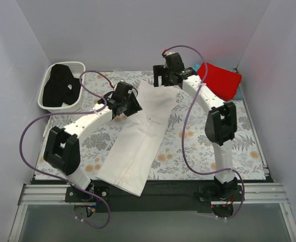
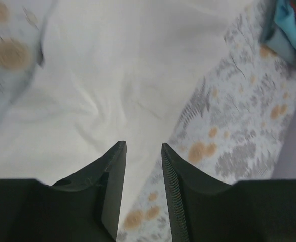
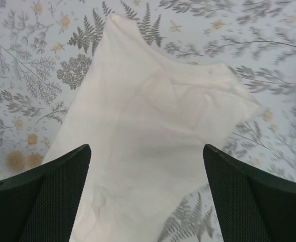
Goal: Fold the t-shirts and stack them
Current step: Fold the tshirt
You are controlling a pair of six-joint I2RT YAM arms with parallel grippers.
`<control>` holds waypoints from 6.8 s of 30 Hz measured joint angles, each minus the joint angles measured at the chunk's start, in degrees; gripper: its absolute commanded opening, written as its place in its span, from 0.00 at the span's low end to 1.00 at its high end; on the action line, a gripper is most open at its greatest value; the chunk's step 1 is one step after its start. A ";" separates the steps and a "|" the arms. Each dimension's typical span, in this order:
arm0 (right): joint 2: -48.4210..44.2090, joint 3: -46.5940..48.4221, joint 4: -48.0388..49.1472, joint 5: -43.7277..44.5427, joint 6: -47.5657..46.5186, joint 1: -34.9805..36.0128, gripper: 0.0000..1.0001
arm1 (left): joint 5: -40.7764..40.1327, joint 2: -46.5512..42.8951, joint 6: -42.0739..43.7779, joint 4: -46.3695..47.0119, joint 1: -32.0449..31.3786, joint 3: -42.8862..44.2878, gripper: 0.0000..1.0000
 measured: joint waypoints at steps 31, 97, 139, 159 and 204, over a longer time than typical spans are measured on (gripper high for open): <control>-38.53 -58.38 10.45 -1.11 8.87 -1.38 0.98 | -8.15 54.25 41.42 14.47 9.64 47.01 0.12; -46.69 -87.93 33.70 1.73 58.93 42.71 0.39 | -5.05 -32.96 -2.25 -3.74 20.28 -36.09 0.70; -71.89 -97.59 13.62 -2.84 37.81 29.68 0.53 | -1.75 -31.87 -22.86 -19.52 -17.73 -40.24 0.49; -73.79 -93.68 9.55 -2.16 33.97 26.01 0.53 | 1.42 -38.66 -23.41 -15.61 -22.60 -45.29 0.49; -67.56 -95.62 14.95 -3.28 34.62 25.97 0.46 | 0.68 -37.70 -23.61 -12.31 -22.91 -45.90 0.46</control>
